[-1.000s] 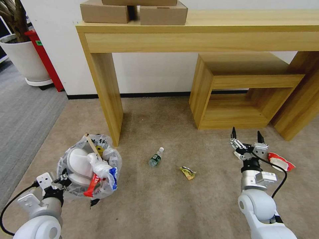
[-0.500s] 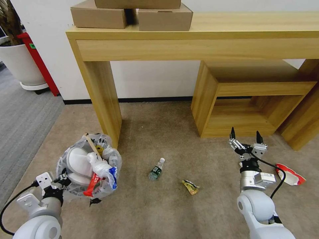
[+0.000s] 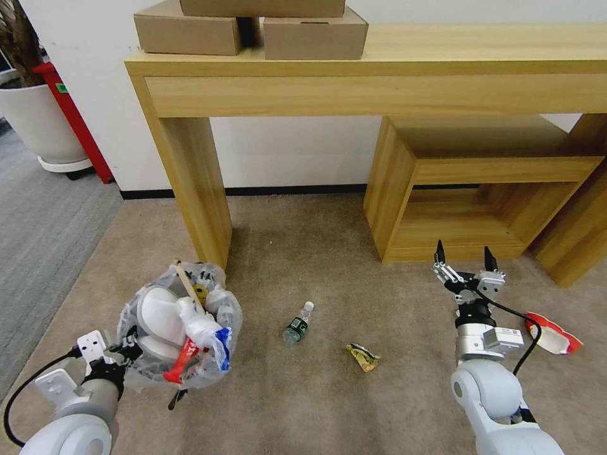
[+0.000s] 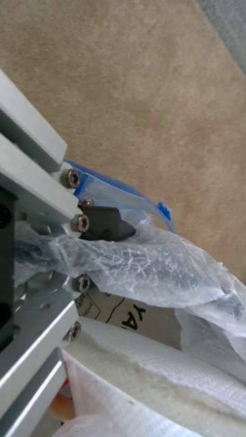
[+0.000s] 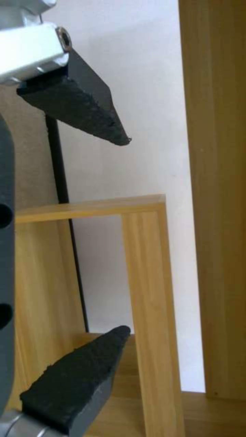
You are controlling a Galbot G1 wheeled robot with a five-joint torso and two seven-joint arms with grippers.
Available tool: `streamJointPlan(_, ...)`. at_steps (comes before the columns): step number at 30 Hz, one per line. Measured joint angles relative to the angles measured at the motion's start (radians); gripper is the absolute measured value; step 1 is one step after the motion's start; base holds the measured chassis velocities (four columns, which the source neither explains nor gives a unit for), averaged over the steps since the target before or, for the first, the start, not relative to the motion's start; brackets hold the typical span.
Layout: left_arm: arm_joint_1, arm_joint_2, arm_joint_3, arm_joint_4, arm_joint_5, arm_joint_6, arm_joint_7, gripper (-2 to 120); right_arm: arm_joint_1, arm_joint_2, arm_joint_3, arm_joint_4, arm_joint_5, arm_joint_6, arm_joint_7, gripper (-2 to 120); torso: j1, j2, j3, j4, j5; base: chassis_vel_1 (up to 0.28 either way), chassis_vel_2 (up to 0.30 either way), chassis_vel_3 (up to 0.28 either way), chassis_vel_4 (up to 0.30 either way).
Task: Pick up the trash bin and place the garbage on the floor into it.
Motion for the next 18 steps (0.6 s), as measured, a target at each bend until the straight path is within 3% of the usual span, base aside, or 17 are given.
streamJointPlan(18, -0.015, 0.023, 0.011, 0.033, -0.018, 0.015, 0.001, 0, -0.01, -0.017, -0.012, -0.005, 0.002, -0.013, -0.011, 100, 0.0, 0.0, 0.0, 0.0, -0.0001, 0.0, 0.0, 0.0, 0.0)
